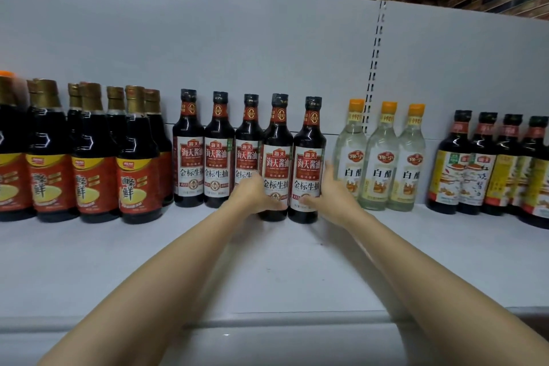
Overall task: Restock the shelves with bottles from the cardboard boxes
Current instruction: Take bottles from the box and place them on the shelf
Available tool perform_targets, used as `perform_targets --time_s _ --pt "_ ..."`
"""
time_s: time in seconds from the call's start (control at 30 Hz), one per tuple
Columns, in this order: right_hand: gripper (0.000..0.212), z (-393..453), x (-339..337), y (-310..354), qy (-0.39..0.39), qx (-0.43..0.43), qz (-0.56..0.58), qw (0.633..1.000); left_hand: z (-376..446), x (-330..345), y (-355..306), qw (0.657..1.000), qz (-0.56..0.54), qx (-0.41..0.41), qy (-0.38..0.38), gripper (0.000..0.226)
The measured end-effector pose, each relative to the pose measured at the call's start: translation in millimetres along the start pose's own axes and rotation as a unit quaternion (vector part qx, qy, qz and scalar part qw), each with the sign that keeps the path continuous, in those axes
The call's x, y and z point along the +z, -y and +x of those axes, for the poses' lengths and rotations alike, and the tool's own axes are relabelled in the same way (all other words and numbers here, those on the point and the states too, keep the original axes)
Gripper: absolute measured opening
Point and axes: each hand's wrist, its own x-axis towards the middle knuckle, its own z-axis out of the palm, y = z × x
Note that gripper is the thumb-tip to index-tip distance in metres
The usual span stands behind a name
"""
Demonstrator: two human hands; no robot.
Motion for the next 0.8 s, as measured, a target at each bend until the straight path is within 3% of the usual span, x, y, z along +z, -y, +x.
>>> perform_targets --time_s 0.1,0.2,0.4,0.8 --pt "0.112 0.4 -10.9 6.4 -0.030 -0.037 -0.001 0.999 -0.8 -10.8 -13.0 0.994 -0.019 0.056 -0.090 0.119" --pt "0.118 2.8 -21.9 10.8 -0.049 -0.066 0.005 0.997 -4.9 -23.2 -21.1 0.983 0.011 0.114 -0.143 0.133" --pt "0.114 8.7 -23.1 13.0 -0.025 -0.069 -0.006 0.997 -12.4 -35.4 -34.7 0.976 0.141 0.131 -0.100 0.122" --pt "0.113 21.9 -21.7 7.4 -0.008 -0.086 -0.035 0.996 1.2 -31.0 -35.4 0.971 0.172 0.114 -0.117 0.123"
